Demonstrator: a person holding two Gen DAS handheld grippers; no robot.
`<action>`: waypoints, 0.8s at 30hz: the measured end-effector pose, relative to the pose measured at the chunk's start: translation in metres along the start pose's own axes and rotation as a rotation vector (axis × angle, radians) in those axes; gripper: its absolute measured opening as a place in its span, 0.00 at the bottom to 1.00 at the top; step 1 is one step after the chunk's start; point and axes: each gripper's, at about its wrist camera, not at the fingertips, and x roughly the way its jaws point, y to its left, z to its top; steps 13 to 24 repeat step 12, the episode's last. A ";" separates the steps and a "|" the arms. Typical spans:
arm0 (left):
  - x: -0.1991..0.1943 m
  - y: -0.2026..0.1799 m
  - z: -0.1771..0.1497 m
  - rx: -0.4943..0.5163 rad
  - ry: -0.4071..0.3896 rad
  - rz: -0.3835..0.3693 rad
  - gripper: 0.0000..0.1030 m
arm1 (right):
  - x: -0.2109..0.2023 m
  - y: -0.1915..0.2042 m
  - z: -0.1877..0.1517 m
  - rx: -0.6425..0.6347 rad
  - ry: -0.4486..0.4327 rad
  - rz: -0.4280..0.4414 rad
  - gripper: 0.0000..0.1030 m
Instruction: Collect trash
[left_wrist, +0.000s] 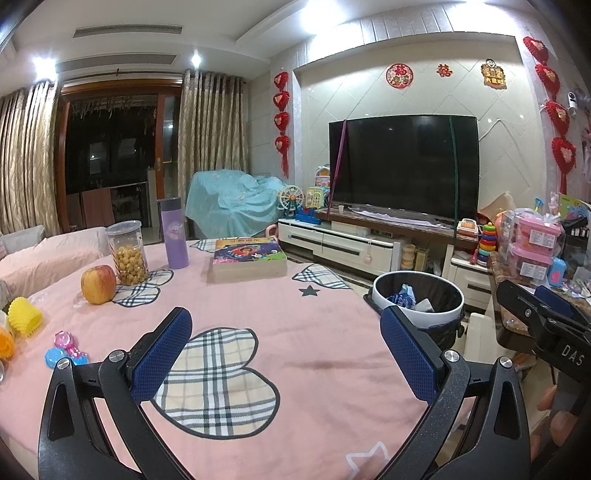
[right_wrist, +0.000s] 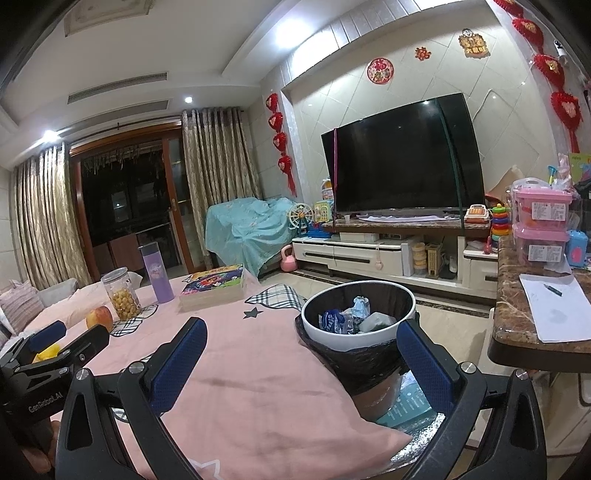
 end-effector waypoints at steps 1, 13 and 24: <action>0.000 0.001 0.000 -0.001 -0.001 0.000 1.00 | 0.000 0.000 0.000 0.000 0.000 0.002 1.00; 0.007 0.006 0.000 -0.015 0.007 0.012 1.00 | 0.012 -0.006 -0.001 0.017 0.027 0.010 1.00; 0.007 0.006 0.000 -0.015 0.007 0.012 1.00 | 0.012 -0.006 -0.001 0.017 0.027 0.010 1.00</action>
